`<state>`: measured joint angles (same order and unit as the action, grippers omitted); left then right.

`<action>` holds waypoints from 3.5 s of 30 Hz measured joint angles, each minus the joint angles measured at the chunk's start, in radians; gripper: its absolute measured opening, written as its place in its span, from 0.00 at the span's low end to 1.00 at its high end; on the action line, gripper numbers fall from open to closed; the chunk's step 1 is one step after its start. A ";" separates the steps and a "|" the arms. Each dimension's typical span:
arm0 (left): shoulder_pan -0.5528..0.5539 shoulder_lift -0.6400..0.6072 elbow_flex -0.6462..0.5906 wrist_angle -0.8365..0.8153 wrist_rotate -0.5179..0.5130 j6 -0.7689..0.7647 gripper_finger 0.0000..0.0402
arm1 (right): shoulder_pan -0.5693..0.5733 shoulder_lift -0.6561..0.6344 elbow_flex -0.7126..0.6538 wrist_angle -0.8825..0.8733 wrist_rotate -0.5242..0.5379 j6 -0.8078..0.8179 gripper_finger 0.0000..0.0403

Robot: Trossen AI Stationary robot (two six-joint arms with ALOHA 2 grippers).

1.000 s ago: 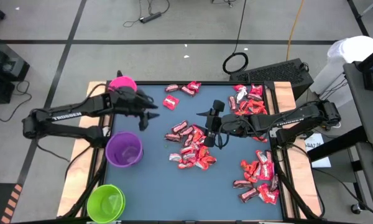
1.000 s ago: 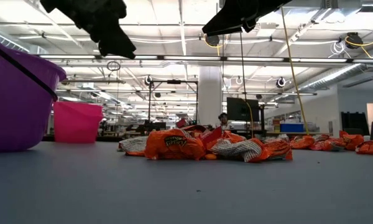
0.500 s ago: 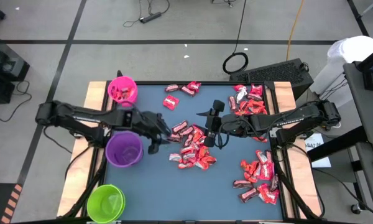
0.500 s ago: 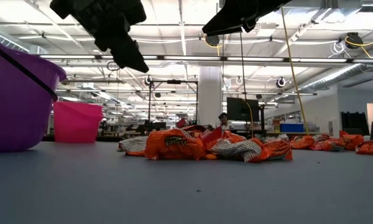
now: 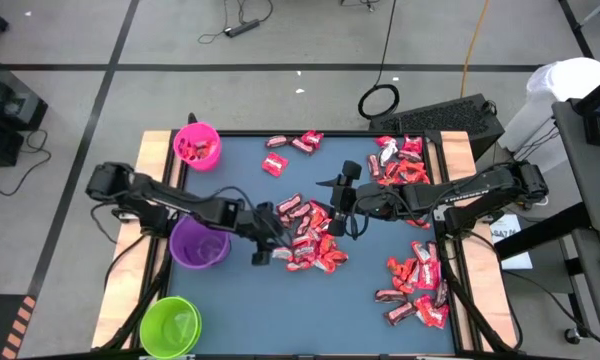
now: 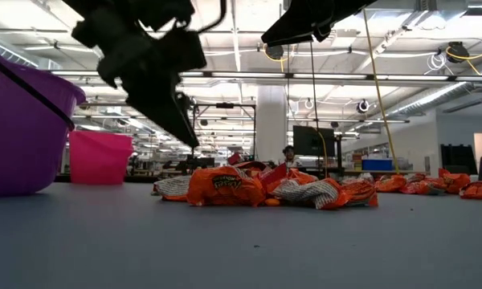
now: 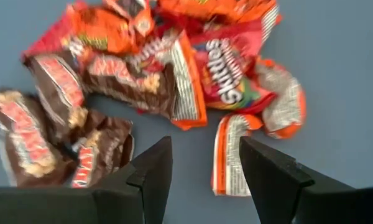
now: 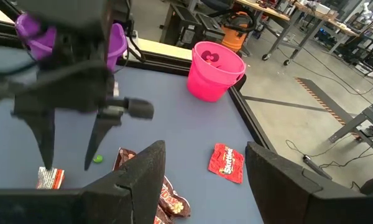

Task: Organize candy in baskets
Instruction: Put the orange chocolate into the pink bucket

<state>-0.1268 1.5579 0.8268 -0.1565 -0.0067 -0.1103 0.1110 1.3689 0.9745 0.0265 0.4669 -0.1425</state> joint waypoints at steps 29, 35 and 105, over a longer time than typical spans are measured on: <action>-0.046 0.084 0.000 0.073 0.133 -0.015 0.48 | 0.000 0.000 0.000 0.000 0.000 0.000 0.52; -0.073 0.129 0.000 0.084 0.063 -0.014 0.48 | 0.000 0.000 0.000 0.000 0.000 0.000 0.52; 0.234 -0.629 0.000 -0.467 -0.623 0.127 0.19 | 0.000 0.000 0.000 0.000 0.000 0.000 0.52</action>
<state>0.1072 0.9286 0.8272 -0.6231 -0.6293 0.0166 0.1111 1.3693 0.9745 0.0261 0.4670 -0.1425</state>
